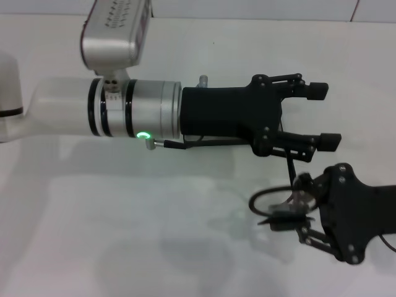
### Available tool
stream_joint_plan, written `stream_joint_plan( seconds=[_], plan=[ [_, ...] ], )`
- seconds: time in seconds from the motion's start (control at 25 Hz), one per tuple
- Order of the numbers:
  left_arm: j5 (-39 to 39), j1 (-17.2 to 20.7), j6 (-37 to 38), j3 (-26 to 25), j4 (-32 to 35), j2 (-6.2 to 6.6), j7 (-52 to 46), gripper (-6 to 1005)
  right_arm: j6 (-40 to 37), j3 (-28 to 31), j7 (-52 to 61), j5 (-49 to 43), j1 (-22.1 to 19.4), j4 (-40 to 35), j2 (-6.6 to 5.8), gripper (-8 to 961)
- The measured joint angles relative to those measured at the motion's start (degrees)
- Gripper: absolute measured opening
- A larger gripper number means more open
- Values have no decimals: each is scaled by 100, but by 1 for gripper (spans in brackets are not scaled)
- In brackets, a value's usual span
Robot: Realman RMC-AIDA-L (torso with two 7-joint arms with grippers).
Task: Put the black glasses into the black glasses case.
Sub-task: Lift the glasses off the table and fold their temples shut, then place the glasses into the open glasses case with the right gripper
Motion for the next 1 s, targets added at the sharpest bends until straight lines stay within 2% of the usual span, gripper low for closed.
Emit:
stream_joint_plan(
  seconds=[0.6, 0.84, 1.0],
  plan=[
    [138, 58, 228, 1, 74, 2, 207, 868, 316, 58, 230, 119, -52, 67, -6, 135],
    [-917, 459, 216, 3, -55, 42, 213, 868, 357, 52, 215, 11, -208, -45, -57, 137],
    [-1406, 692, 235, 1, -218, 56, 214, 867, 1031, 72, 234, 47, -485, -502, -6, 138]
  ],
)
